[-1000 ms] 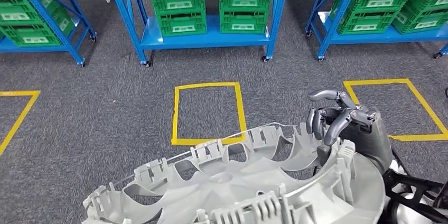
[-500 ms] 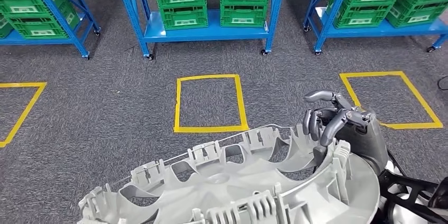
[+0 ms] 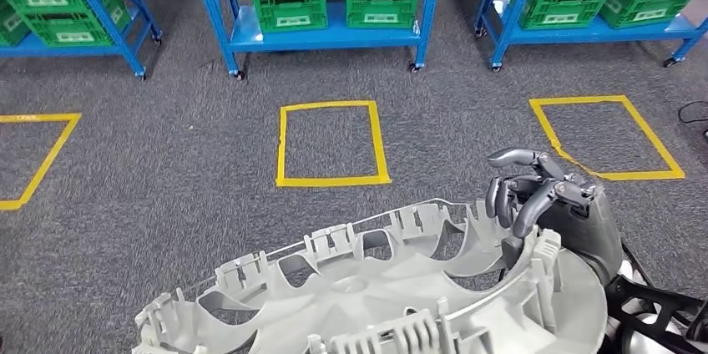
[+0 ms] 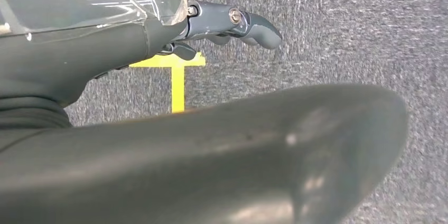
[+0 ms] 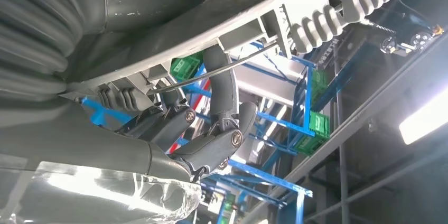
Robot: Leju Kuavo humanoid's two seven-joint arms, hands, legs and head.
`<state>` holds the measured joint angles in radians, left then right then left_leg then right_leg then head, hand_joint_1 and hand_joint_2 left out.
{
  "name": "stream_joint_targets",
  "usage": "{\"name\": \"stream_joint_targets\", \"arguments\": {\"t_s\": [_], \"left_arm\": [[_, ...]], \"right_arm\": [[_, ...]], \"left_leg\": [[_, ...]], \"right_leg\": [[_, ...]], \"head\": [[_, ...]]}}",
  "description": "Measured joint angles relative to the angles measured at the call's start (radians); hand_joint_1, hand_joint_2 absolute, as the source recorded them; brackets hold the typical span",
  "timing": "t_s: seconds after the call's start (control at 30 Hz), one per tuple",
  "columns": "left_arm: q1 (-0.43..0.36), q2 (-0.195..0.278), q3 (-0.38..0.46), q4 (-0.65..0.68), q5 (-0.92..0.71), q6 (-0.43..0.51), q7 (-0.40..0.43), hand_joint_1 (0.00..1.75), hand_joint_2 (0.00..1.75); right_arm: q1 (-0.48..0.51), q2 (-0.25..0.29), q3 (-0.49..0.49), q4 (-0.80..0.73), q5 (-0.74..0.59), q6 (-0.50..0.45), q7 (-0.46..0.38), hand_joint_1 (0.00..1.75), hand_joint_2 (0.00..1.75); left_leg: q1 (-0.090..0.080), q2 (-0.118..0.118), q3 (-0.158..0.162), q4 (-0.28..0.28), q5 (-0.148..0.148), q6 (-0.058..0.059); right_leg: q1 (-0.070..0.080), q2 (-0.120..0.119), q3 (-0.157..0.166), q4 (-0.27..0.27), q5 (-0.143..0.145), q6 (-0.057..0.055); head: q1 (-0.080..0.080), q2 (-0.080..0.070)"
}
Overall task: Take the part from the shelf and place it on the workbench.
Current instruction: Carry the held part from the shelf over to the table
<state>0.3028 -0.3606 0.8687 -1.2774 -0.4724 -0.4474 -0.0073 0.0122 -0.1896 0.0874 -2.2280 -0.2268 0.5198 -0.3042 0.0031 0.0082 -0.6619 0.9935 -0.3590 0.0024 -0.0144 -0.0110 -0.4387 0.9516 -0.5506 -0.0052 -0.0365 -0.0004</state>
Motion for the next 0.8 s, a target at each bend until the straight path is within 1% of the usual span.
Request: {"name": "stream_joint_targets", "arguments": {"t_s": [0.03, 0.07, 0.1, 0.13, 0.17, 0.2, 0.23, 0.27, 0.3, 0.33, 0.37, 0.4, 0.43, 0.47, 0.5, 0.53, 0.57, 0.6, 0.63, 0.67, 0.7, 0.73, 0.77, 0.8], "left_arm": [[0.001, 0.0, 0.002, 0.0, 0.001, 0.001, 0.0, 0.0, 0.0], [0.002, 0.0, 0.004, 0.0, 0.002, 0.001, 0.0, 0.0, 0.0], [0.002, -0.001, 0.006, 0.0, 0.003, 0.001, 0.0, 0.0, 0.0], [0.002, -0.001, 0.007, 0.0, 0.003, 0.001, 0.0, 0.0, 0.0], [0.002, 0.0, 0.008, 0.0, 0.003, 0.0, -0.001, 0.0, 0.0], [0.001, 0.0, 0.01, 0.0, 0.003, -0.001, -0.002, 0.0, 0.0], [0.001, 0.0, 0.011, 0.001, 0.003, -0.003, -0.004, 0.0, 0.0], [0.0, 0.0, 0.013, 0.001, 0.003, -0.005, -0.007, 0.0, 0.0], [-0.001, 0.0, 0.014, 0.002, 0.003, -0.006, -0.01, 0.0, 0.0], [-0.003, 0.001, 0.015, 0.002, 0.002, -0.008, -0.013, 0.0, 0.0], [-0.006, 0.002, 0.016, 0.002, 0.002, -0.009, -0.016, 0.0, 0.0], [-0.007, 0.002, 0.017, 0.002, 0.001, -0.01, -0.018, 0.0, 0.0], [-0.008, 0.002, 0.019, 0.002, 0.001, -0.01, -0.019, 0.0, 0.0], [-0.008, 0.002, 0.021, 0.003, 0.001, -0.01, -0.019, 0.0, 0.0], [-0.008, 0.001, 0.024, 0.004, 0.001, -0.011, -0.02, 0.0, 0.0], [-0.01, 0.001, 0.027, 0.005, 0.001, -0.011, -0.022, 0.0, 0.0], [-0.013, 0.0, 0.03, 0.007, 0.0, -0.013, -0.024, 0.0, 0.0], [-0.017, 0.0, 0.032, 0.01, 0.0, -0.015, -0.027, 0.0, 0.0], [-0.021, 0.0, 0.034, 0.013, -0.002, -0.017, -0.03, 0.0, 0.0], [-0.024, 0.0, 0.037, 0.017, -0.004, -0.019, -0.034, 0.0, 0.0], [-0.025, -0.001, 0.039, 0.021, -0.005, -0.02, -0.037, 0.0, 0.0], [-0.026, -0.001, 0.04, 0.026, -0.004, -0.018, -0.038, 0.0, 0.0], [-0.026, -0.002, 0.041, 0.029, 0.001, -0.013, -0.039, 0.0, 0.0], [-0.027, -0.002, 0.041, 0.032, 0.009, -0.005, -0.038, 0.0, 0.0]], "right_arm": [[-0.002, 0.0, 0.0, 0.0, 0.01, 0.002, 0.001, 1.75, 1.75], [-0.005, 0.0, 0.0, -0.001, 0.019, 0.004, 0.001, 1.75, 1.75], [-0.007, 0.0, 0.0, -0.001, 0.028, 0.008, 0.001, 1.75, 1.75], [-0.009, 0.0, 0.0, -0.001, 0.034, 0.009, 0.001, 1.75, 1.75], [-0.011, 0.0, 0.0, -0.001, 0.041, 0.011, 0.001, 1.75, 1.75], [-0.012, 0.0, 0.001, -0.001, 0.046, 0.012, 0.001, 1.75, 1.75], [-0.013, 0.0, 0.001, -0.001, 0.051, 0.012, 0.001, 1.75, 1.75], [-0.015, 0.0, 0.001, -0.001, 0.055, 0.012, 0.001, 1.75, 1.75], [-0.018, 0.0, 0.0, -0.002, 0.058, 0.012, 0.001, 1.75, 1.75], [-0.022, 0.0, 0.0, -0.004, 0.061, 0.012, 0.001, 1.75, 1.75], [-0.025, -0.001, 0.0, -0.005, 0.063, 0.012, 0.001, 1.75, 1.75], [-0.029, -0.001, 0.0, -0.006, 0.065, 0.012, 0.0, 1.75, 1.75], [-0.031, -0.001, 0.0, -0.007, 0.065, 0.012, 0.0, 1.75, 1.75], [-0.034, -0.001, 0.0, -0.008, 0.066, 0.012, 0.0, 1.75, 1.75], [-0.036, -0.002, 0.0, -0.008, 0.067, 0.012, 0.0, 1.75, 1.75], [-0.039, -0.003, 0.0, -0.01, 0.068, 0.012, 0.0, 1.75, 1.75], [-0.041, -0.004, -0.001, -0.011, 0.07, 0.012, 0.0, 1.75, 1.75], [-0.042, -0.005, -0.001, -0.011, 0.072, 0.012, 0.0, 1.75, 1.75], [-0.042, -0.006, -0.001, -0.011, 0.075, 0.012, -0.001, 1.75, 1.75], [-0.042, -0.006, -0.001, -0.011, 0.078, 0.012, 0.0, 1.75, 1.75], [-0.042, -0.007, -0.001, -0.011, 0.082, 0.012, 0.0, 1.75, 1.75], [-0.042, -0.009, -0.001, -0.011, 0.086, 0.012, 0.0, 1.75, 1.75], [-0.042, -0.011, -0.001, -0.011, 0.09, 0.011, -0.001, 1.75, 1.75], [-0.043, -0.013, -0.001, -0.011, 0.095, 0.011, -0.003, 1.75, 1.75]], "left_leg": [[0.003, -0.002, -0.008, 0.018, -0.023, -0.006], [0.006, -0.003, -0.021, 0.054, -0.062, -0.012], [0.008, -0.005, -0.039, 0.11, -0.113, -0.019], [0.009, -0.005, -0.057, 0.177, -0.157, -0.025], [0.01, -0.005, -0.069, 0.236, -0.182, -0.029], [0.01, -0.004, -0.068, 0.27, -0.187, -0.03], [0.01, -0.004, -0.047, 0.266, -0.174, -0.029], [0.009, 0.0, -0.006, 0.221, -0.152, -0.026], [0.007, 0.014, 0.051, 0.146, -0.134, -0.018], [0.002, 0.031, 0.104, 0.07, -0.125, -0.009], [-0.004, 0.047, 0.141, 0.013, -0.12, 0.001], [-0.01, 0.058, 0.16, -0.019, -0.122, 0.01], [-0.014, 0.056, 0.159, -0.027, -0.122, 0.016], [-0.015, 0.048, 0.157, -0.032, -0.116, 0.024], [-0.013, 0.039, 0.156, -0.041, -0.108, 0.03], [-0.01, 0.03, 0.154, -0.049, -0.099, 0.037], [-0.007, 0.02, 0.152, -0.056, -0.089, 0.043], [-0.005, 0.01, 0.146, -0.058, -0.082, 0.046], [-0.005, -0.001, 0.137, -0.058, -0.077, 0.048], [-0.005, -0.014, 0.13, -0.056, -0.073, 0.048], [-0.005, -0.027, 0.122, -0.053, -0.07, 0.047], [-0.005, -0.041, 0.115, -0.047, -0.067, 0.045], [-0.004, -0.055, 0.109, -0.039, -0.067, 0.043], [-0.003, -0.067, 0.102, -0.029, -0.068, 0.041]], "right_leg": [[-0.002, -0.004, -0.007, -0.001, 0.01, -0.009], [-0.004, -0.009, -0.015, -0.002, 0.02, -0.015], [-0.003, -0.013, -0.025, -0.001, 0.029, -0.018], [-0.002, -0.019, -0.034, 0.0, 0.036, -0.019], [-0.001, -0.025, -0.044, 0.0, 0.044, -0.019], [0.0, -0.031, -0.052, 0.002, 0.05, -0.017], [0.001, -0.038, -0.059, 0.003, 0.055, -0.016], [0.003, -0.045, -0.062, 0.004, 0.059, -0.013], [0.004, -0.052, -0.063, 0.004, 0.061, -0.011], [0.007, -0.061, -0.063, 0.005, 0.064, -0.008], [0.009, -0.07, -0.063, 0.005, 0.067, -0.004], [0.01, -0.08, -0.063, 0.005, 0.069, 0.001], [0.011, -0.09, -0.064, 0.004, 0.072, 0.005], [0.011, -0.1, -0.064, 0.002, 0.074, 0.01], [0.011, -0.096, -0.068, 0.007, 0.07, 0.013], [0.011, -0.079, -0.078, 0.027, 0.057, 0.013], [0.01, -0.055, -0.099, 0.068, 0.034, 0.011], [0.007, -0.026, -0.128, 0.13, 0.004, 0.008], [0.005, -0.009, -0.162, 0.203, -0.028, 0.005], [0.003, 0.0, -0.191, 0.265, -0.05, 0.007], [0.001, 0.003, -0.205, 0.298, -0.058, 0.013], [-0.001, 0.005, -0.198, 0.289, -0.048, 0.022], [-0.005, 0.009, -0.17, 0.237, -0.024, 0.033], [-0.01, 0.023, -0.132, 0.164, 0.003, 0.043]], "head": [[-0.002, 0.0], [-0.004, 0.0], [-0.006, 0.0], [-0.007, 0.0], [-0.007, 0.0], [-0.007, 0.0], [-0.007, 0.0], [-0.007, 0.0], [-0.007, 0.0], [-0.007, 0.0], [-0.006, 0.0], [-0.006, 0.0], [-0.007, 0.0], [-0.007, 0.0], [-0.009, 0.0], [-0.008, 0.0], [-0.007, 0.0], [-0.007, 0.0], [-0.006, 0.0], [-0.006, 0.0], [-0.006, 0.0], [-0.006, 0.0], [-0.006, 0.0], [-0.006, 0.0]]}}
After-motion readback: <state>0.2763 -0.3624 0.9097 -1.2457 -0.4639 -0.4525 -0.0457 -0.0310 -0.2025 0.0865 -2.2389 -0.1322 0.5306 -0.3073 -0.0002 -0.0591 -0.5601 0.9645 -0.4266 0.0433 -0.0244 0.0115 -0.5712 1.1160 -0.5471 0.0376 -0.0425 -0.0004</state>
